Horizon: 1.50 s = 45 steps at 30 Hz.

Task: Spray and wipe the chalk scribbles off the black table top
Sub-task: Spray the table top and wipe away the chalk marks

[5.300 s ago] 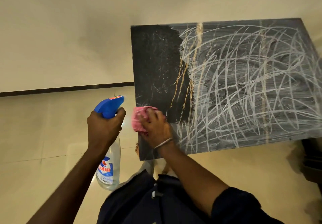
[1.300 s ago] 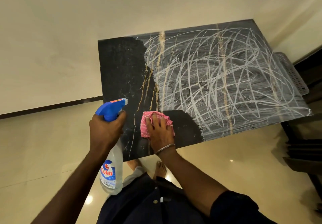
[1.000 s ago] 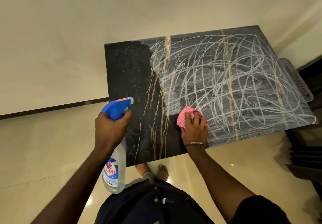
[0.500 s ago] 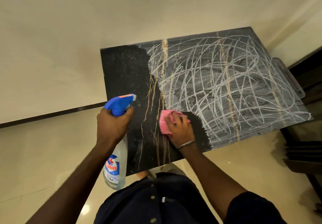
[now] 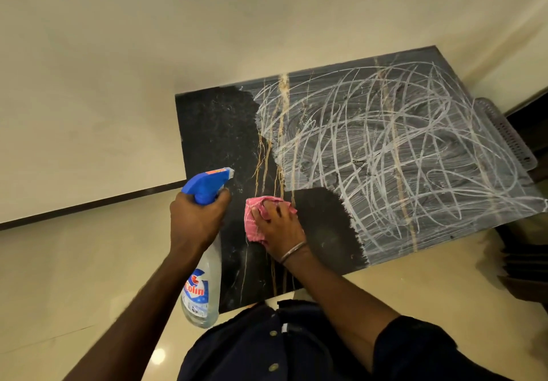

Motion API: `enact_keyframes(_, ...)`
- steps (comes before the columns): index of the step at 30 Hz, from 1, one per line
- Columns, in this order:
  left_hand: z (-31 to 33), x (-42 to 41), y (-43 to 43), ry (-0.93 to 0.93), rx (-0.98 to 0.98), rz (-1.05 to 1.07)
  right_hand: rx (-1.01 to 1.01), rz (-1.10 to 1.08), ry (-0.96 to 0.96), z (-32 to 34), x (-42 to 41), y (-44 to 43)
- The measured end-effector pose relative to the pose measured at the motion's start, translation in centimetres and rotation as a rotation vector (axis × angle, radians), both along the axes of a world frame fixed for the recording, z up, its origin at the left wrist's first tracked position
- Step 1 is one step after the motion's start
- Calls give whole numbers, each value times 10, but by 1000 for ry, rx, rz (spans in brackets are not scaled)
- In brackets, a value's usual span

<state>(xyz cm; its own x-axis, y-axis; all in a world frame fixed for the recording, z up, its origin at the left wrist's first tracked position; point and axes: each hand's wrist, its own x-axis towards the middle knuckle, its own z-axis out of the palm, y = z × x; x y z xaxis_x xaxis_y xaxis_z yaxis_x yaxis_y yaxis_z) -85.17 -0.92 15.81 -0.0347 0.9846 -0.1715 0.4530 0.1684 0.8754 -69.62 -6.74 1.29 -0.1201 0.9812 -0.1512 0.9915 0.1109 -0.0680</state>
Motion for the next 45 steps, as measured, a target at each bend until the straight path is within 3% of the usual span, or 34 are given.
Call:
enact_keyframes(3, 1, 3, 7, 5, 12, 6, 27, 2, 8, -3, 32, 1)
enact_keyframes(8, 5, 6, 13, -18, 2, 34, 11, -430, -9, 6, 86, 8)
enact_keyframes(11, 4, 9, 15, -21, -5, 39, 13, -536, 6, 8, 82, 15)
enact_keyframes(13, 3, 11, 15, -22, -10, 41, 15, -488, 18, 6, 61, 22)
enact_keyframes(17, 2, 16, 14, -8, -14, 50, -4, -111, 25, 0, 10, 35)
enact_keyframes(21, 0, 17, 19, 10, -15, 67, 25, 93, 17, -5, 24, 40)
enact_keyframes(27, 1, 20, 23, 9, -42, 92, 12, -362, -40, 9, 115, 50)
enact_keyframes(31, 3, 26, 25, -9, -43, 109, -19, -638, 20, 15, 81, 67)
enact_keyframes(33, 4, 30, 26, -16, -47, 116, -13, -555, 45, 14, 47, 72)
enact_keyframes(37, 4, 36, 30, -12, -47, 123, -56, -15, 81, 8, 11, 75)
enact_keyframes(39, 4, 38, 34, -4, -47, 124, -28, 104, 87, 4, 23, 78)
enact_keyframes(45, 2, 40, 44, -9, -66, 129, 8, -448, 27, 8, 118, 82)
